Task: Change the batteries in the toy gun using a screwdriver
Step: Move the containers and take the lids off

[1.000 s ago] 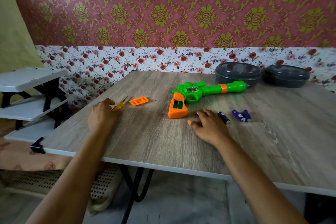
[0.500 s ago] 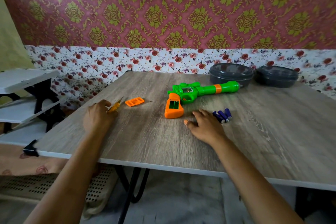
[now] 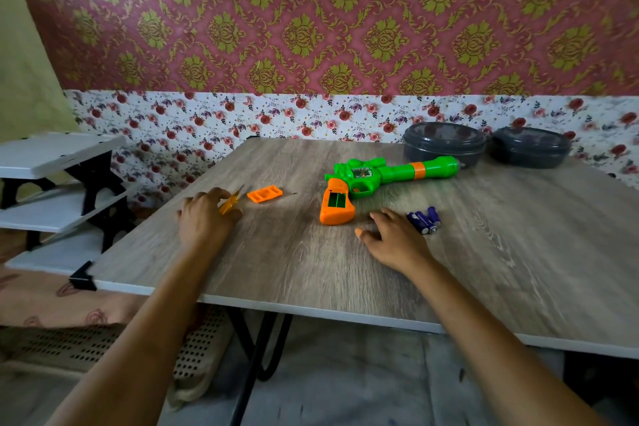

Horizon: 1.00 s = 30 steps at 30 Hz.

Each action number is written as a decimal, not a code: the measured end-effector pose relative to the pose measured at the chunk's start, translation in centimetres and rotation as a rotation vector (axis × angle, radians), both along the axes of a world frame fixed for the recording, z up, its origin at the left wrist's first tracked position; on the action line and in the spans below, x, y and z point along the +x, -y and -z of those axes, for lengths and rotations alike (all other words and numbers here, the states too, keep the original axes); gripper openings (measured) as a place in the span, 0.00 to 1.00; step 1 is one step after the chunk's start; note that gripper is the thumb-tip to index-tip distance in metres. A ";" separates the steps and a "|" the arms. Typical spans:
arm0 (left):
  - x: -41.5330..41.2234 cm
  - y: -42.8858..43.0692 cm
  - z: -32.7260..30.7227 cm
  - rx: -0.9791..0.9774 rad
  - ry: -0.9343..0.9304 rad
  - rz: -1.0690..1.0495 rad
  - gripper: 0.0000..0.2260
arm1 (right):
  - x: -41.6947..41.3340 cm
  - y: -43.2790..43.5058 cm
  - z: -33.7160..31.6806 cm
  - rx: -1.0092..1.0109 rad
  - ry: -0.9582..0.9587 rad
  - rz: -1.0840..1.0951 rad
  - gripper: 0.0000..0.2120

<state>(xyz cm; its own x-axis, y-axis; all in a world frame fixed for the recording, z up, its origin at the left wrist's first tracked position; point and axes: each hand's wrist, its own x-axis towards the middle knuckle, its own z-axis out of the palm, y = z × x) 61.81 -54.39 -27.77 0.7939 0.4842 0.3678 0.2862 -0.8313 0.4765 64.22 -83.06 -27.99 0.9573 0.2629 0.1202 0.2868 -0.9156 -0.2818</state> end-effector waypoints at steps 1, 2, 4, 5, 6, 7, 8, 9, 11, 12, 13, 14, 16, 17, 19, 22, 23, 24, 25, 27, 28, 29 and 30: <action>-0.1 0.3 -0.1 0.010 0.008 0.008 0.19 | -0.1 0.0 -0.1 0.003 -0.002 -0.008 0.28; -0.3 0.7 -0.3 0.018 0.020 0.015 0.19 | -0.2 0.0 -0.2 0.008 -0.004 -0.015 0.28; -0.5 1.6 -0.7 0.017 0.051 0.024 0.18 | -0.6 0.1 -0.4 0.029 -0.002 -0.025 0.28; -0.5 2.2 -0.9 0.013 0.067 0.035 0.18 | -0.8 0.2 -0.6 0.041 0.002 -0.031 0.28; -0.5 2.7 -1.2 0.008 0.083 0.051 0.17 | -1.1 0.4 -0.8 0.056 0.009 -0.036 0.28; -0.4 3.3 -1.5 0.000 0.099 0.072 0.17 | -1.3 0.8 -1.2 0.067 0.019 -0.037 0.27; -0.2 4.0 -1.8 -0.011 0.113 0.094 0.17 | -1.5 1.1 -1.5 0.078 0.030 -0.035 0.27; 0.1 5.0 -2.2 -0.021 0.127 0.121 0.17 | -1.7 1.8 -1.9 0.088 0.044 -0.026 0.27; 0.8 7.1 -3.1 -0.037 0.156 0.185 0.18 | -1.7 3.1 -2.7 0.098 0.077 -0.006 0.28; 1.4 8.7 -3.7 -0.044 0.169 0.233 0.18 | -1.7 4.3 -3.3 0.100 0.101 0.012 0.28; 1.9 10.1 -4.2 -0.046 0.180 0.282 0.18 | -1.6 5.3 -3.7 0.102 0.124 0.031 0.28; 2.6 12.1 -4.7 -0.047 0.188 0.338 0.17 | -1.5 6.8 -4.3 0.104 0.148 0.060 0.27; 3.6 15.2 -5.6 -0.052 0.190 0.425 0.16 | -1.3 9.3 -5.3 0.106 0.180 0.110 0.26; 4.2 17.2 -6.0 -0.050 0.182 0.467 0.16 | -1.1 11.0 -5.7 0.110 0.195 0.147 0.26; 5.2 21.0 -6.3 -0.039 0.157 0.538 0.17 | -0.5 14.2 -6.3 0.122 0.214 0.223 0.27; 7.1 26.4 -6.1 -0.009 0.134 0.633 0.17 | 0.5 18.6 -6.6 0.151 0.201 0.320 0.27; 7.7 27.8 -6.0 -0.009 0.123 0.651 0.17 | 0.8 19.8 -6.6 0.155 0.194 0.350 0.27; 8.7 29.5 -5.8 -0.006 0.112 0.675 0.17 | 1.4 21.2 -6.6 0.160 0.190 0.381 0.27; 9.6 30.9 -5.7 0.004 0.098 0.703 0.18 | 1.9 22.3 -6.5 0.162 0.186 0.405 0.27; 12.0 33.7 -5.3 0.030 0.070 0.781 0.18 | 3.4 24.6 -6.3 0.170 0.177 0.453 0.27; 13.2 34.9 -5.3 0.041 0.055 0.820 0.17 | 4.1 25.6 -6.1 0.173 0.176 0.472 0.27; 14.7 36.4 -5.2 0.055 0.035 0.860 0.18 | 5.0 26.8 -5.9 0.178 0.171 0.493 0.26; 16.0 37.6 -5.2 0.077 0.020 0.890 0.18 | 5.8 27.7 -5.7 0.179 0.168 0.514 0.26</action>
<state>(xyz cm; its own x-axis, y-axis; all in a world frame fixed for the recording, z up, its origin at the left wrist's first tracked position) 77.78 -92.00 -22.57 0.8570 -0.3350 0.3916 -0.4881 -0.7715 0.4080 69.98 -110.81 -22.28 0.9205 -0.2704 0.2821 -0.1289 -0.8916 -0.4340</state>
